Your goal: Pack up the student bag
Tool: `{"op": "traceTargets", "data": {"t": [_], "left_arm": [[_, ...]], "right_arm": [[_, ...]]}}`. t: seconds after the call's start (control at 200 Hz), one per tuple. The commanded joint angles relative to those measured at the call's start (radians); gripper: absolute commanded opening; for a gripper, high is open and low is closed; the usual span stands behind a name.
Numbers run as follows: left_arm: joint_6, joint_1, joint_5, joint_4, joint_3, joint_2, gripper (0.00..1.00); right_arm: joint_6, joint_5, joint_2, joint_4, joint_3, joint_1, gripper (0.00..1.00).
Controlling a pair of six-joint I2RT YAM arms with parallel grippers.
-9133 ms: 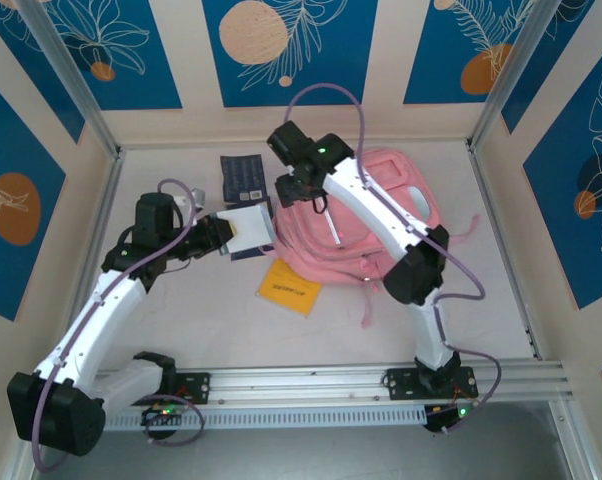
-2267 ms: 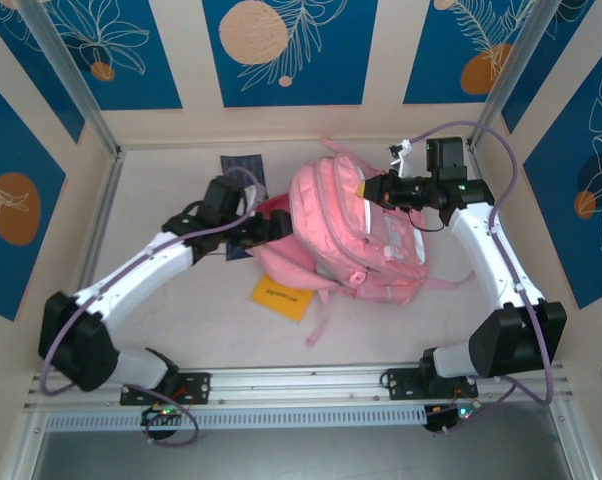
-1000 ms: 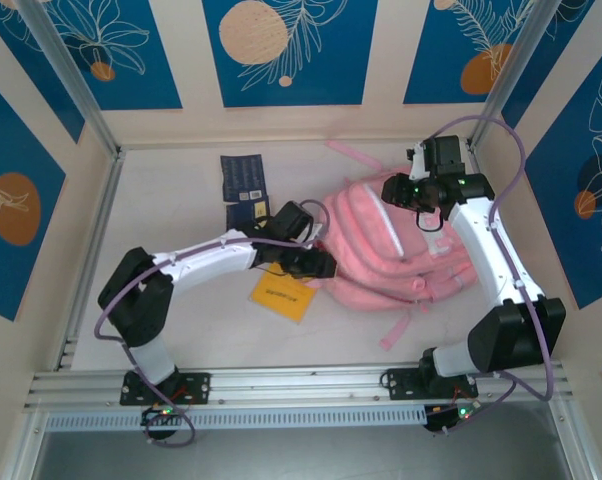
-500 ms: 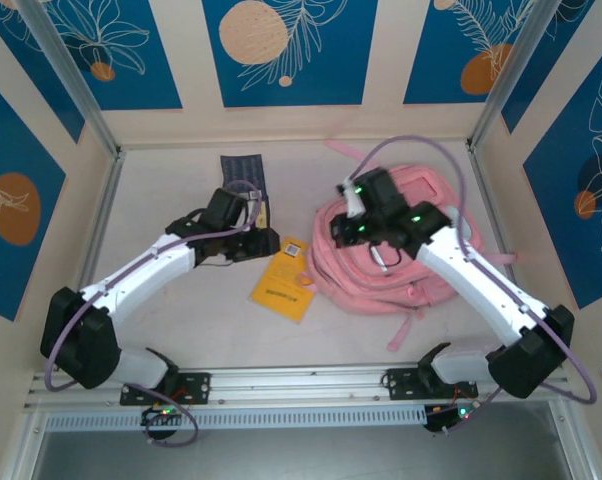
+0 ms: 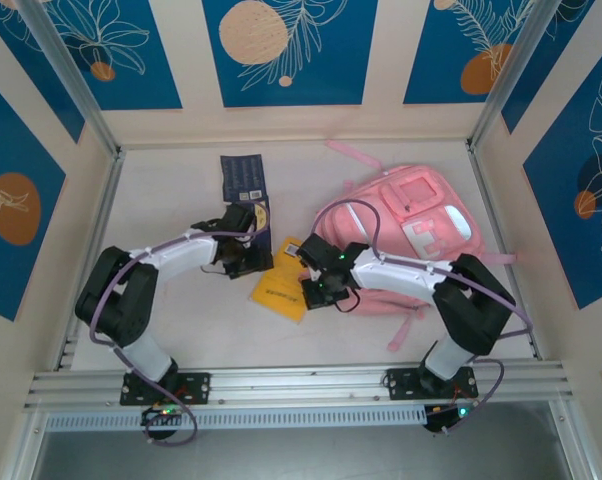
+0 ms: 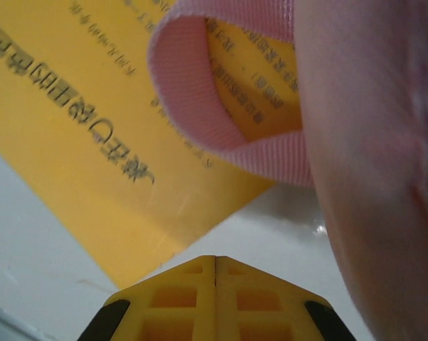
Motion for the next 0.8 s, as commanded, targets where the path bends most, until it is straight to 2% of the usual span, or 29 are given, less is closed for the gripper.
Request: {"op": "traceTargets", "data": {"t": [0.0,0.325,0.43,0.595,0.795], "left_arm": [[0.028,-0.014,0.09,0.051,-0.004,0.042,0.6],[0.022,-0.078,0.19,0.068,-0.017,0.07,0.62],[-0.018,-0.078,0.256,0.121,-0.067,0.032,0.62],[-0.129,-0.079,0.409,0.292,-0.167,-0.04,0.58],[-0.195,-0.079,0.473,0.37,-0.196,-0.14,0.52]], "right_arm": [[0.045,-0.009,0.044,0.09,-0.015,-0.012,0.0],[0.046,0.016,0.122,0.143,-0.036,-0.062,0.0],[0.038,0.017,0.124,0.152,-0.053,-0.083,0.0],[0.022,0.02,0.116,0.154,-0.075,-0.109,0.0],[0.02,0.02,0.107,0.161,-0.091,-0.113,0.0]]}}
